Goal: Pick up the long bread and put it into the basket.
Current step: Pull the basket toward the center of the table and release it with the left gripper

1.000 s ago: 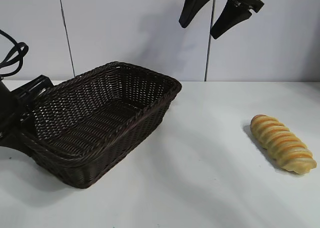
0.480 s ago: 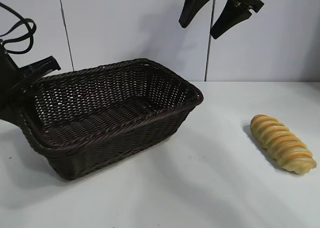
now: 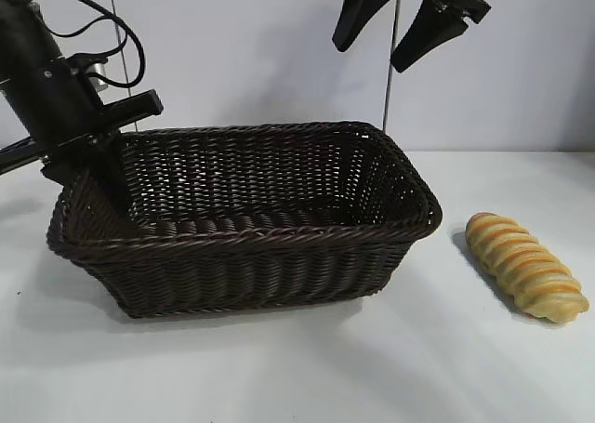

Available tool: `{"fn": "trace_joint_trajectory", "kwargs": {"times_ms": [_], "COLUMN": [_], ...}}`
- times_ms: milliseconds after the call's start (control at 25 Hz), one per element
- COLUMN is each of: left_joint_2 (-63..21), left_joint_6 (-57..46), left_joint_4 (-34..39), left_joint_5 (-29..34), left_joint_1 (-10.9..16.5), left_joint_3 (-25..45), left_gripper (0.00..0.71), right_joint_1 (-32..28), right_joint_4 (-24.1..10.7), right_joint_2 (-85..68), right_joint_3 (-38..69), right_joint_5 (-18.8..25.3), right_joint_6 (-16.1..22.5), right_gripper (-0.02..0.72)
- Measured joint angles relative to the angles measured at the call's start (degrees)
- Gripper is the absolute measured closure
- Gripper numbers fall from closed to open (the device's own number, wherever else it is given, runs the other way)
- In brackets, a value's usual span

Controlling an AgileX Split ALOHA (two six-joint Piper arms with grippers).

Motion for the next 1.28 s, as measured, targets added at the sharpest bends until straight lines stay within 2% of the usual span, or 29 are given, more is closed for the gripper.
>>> {"fn": "trace_joint_trajectory", "kwargs": {"times_ms": [720,840,960,1040,1160,1280], "left_joint_2": [0.48,0.51,0.56,0.56,0.17,-1.98], "left_joint_6": [4.30,4.30,4.30,4.30,4.30,4.30], "left_joint_4": [-0.92,-2.01,-2.37,-2.37,-2.06,-0.19], "left_joint_5": [-1.00,-1.43,-1.43,-0.66,0.56,1.28], "left_joint_1": [0.16,0.16,0.16,0.16,0.16,0.16], "left_joint_3": [-0.22,-0.22,-0.39,-1.13,-2.54,-3.12], "left_gripper": [0.599,0.492,0.294,0.219,0.179,0.168], "right_joint_1": [0.00,0.00,0.00,0.00,0.00,0.00], "right_joint_4": [0.00,0.00,0.00,0.00,0.00,0.00], "right_joint_2": [0.00,0.00,0.00,0.00,0.00,0.00], "right_joint_3": [0.00,0.00,0.00,0.00,0.00,0.00], "right_joint_5": [0.00,0.00,0.00,0.00,0.00,0.00], "right_joint_6": [0.00,0.00,0.00,0.00,0.00,0.00], "right_gripper": [0.146,0.146,0.146,0.146,0.146,0.146]}}
